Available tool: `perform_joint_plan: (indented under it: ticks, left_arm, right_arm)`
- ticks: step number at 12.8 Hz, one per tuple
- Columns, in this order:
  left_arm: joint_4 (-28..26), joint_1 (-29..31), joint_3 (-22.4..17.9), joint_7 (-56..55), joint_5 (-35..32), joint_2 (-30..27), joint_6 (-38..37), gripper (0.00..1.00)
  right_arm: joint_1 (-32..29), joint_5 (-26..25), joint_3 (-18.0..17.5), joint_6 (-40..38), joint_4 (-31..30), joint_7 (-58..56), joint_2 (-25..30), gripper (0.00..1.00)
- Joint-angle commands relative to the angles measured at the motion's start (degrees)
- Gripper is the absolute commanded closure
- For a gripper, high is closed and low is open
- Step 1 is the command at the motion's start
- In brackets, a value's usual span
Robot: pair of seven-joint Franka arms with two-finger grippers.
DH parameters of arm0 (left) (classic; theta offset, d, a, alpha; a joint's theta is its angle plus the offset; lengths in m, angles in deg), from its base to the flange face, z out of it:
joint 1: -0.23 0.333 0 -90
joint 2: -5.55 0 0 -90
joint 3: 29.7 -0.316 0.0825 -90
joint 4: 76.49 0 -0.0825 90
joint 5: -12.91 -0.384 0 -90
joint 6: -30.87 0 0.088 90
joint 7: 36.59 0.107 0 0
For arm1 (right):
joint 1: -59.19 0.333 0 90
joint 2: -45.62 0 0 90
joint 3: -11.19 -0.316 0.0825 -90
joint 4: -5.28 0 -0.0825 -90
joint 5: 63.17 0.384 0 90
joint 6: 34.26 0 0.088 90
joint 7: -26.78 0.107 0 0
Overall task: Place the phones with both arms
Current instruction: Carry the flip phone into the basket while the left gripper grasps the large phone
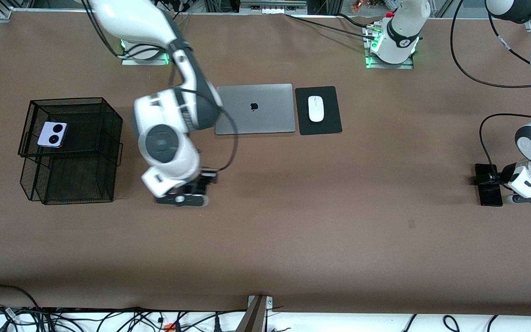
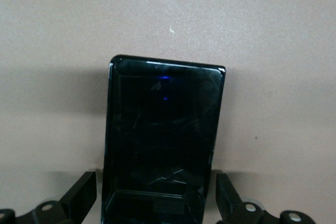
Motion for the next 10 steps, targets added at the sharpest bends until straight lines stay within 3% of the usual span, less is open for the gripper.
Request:
perform_joint_plan:
  ticks: [1, 3, 4, 7, 9, 10]
  left_arm:
    - [-0.84, 0.44, 0.44, 1.09, 0.96, -0.01, 1.4, 0.07]
    - [-0.84, 0.35, 0.36, 1.18, 0.53, -0.18, 1.05, 0.5]
    - [-0.75, 0.35, 0.44, 1.44, 0.17, -0.27, 0.88, 0.61]
    - [-0.92, -0.08, 0.62, 2.93, 0.08, -2.98, -0.52, 0.65]
    - [0.12, -0.26, 2.98, 2.77, 0.17, -7.55, -5.34, 0.64]
    - [0.65, -0.26, 4.38, 2.24, 0.17, -9.74, -5.8, 0.64]
  right_arm:
    - [-4.15, -0.28, -0.86, -3.69, -1.5, -5.54, 4.19, 0.68]
    - [-5.92, -0.28, 2.2, -8.59, -1.5, -9.58, 5.61, 0.68]
    - [-6.79, -0.28, 4.13, -9.93, -1.42, -13.79, 6.05, 0.66]
    - [-14.87, -1.77, 3.98, -8.63, -9.13, -25.47, 10.17, 0.65]
    - [-18.21, -9.91, 3.63, -6.7, -9.94, -29.55, 10.18, 0.65]
    - [-19.19, -10.21, 3.45, -3.03, -12.03, -29.56, 10.36, 0.66]
